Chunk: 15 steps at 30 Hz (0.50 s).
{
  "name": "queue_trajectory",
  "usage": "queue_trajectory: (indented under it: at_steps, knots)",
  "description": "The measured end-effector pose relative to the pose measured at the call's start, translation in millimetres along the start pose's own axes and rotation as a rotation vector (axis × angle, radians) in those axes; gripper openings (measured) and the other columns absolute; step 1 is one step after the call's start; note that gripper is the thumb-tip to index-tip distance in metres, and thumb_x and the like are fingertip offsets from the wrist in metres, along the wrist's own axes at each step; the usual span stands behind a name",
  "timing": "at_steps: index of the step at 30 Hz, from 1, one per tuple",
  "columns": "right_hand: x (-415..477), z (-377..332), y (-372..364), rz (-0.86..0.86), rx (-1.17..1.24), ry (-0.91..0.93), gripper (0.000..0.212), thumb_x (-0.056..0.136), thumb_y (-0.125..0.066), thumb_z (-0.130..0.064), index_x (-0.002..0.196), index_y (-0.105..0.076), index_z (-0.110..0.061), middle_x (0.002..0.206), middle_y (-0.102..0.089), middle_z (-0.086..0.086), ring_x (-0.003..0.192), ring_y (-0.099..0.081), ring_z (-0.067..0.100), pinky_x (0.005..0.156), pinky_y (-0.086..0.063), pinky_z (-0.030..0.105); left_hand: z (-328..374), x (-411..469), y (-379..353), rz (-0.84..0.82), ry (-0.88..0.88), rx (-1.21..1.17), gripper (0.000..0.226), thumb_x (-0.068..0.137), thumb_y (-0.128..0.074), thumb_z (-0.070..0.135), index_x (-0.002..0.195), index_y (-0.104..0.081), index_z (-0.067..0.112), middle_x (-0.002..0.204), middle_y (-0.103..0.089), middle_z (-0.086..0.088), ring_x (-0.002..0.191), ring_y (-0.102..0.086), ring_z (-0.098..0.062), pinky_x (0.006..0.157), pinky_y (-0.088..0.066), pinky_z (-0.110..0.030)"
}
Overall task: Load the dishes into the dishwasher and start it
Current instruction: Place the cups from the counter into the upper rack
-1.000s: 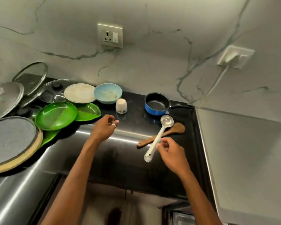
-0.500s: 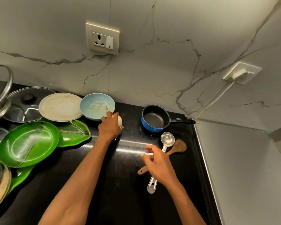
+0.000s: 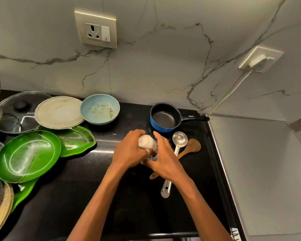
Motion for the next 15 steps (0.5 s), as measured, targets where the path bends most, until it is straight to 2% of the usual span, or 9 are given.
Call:
queue_trajectory:
  at_steps: [5,9,12,15]
  knots:
    - [-12,21,17,0.119,-0.041,-0.013,0.094,0.079,-0.079,-0.027,0.152,-0.021,-0.038,0.150,-0.043,-0.009,0.136,-0.045,0.011,0.108,-0.047,0.043,32,-12,-13,-0.060,-0.058,0.011,0.086,0.067,-0.083,0.047,0.141,-0.042,0.030,0.133,-0.057,0.012,0.112,-0.060,-0.013,0.092,-0.052,-0.034]
    - [-40,43,43,0.233,-0.044,-0.044,0.077,0.078,-0.078,-0.037,0.141,-0.035,-0.045,0.135,-0.053,-0.012,0.117,-0.057,0.007,0.091,-0.056,0.038,59,-18,-45,-0.180,-0.174,-0.035,0.079,0.076,-0.079,0.052,0.142,-0.040,0.032,0.133,-0.057,0.016,0.101,-0.062,-0.004,0.085,-0.052,-0.027]
    - [-77,82,70,0.378,0.124,-0.191,0.060,0.075,-0.080,-0.042,0.125,-0.048,-0.047,0.117,-0.062,-0.017,0.103,-0.063,0.004,0.084,-0.057,0.030,86,-26,-75,-0.188,-0.225,-0.127,0.060,0.088,-0.066,0.056,0.138,-0.045,0.030,0.133,-0.056,0.013,0.109,-0.059,-0.006,0.086,-0.048,-0.026]
    - [-139,136,95,0.597,0.263,-0.358,0.064,0.073,-0.087,-0.035,0.125,-0.051,-0.041,0.117,-0.062,-0.016,0.106,-0.062,0.007,0.081,-0.052,0.015,118,-45,-114,-0.206,-0.300,-0.171,0.051,0.093,-0.060,0.054,0.135,-0.050,0.026,0.130,-0.058,0.012,0.114,-0.058,-0.005,0.093,-0.051,-0.030]
Point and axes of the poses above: each hand's wrist, its own x-axis towards the middle knuckle, its own y-axis out of the back of the hand, z = x × y, the point moved 7 cm from there along x, towards the middle knuckle
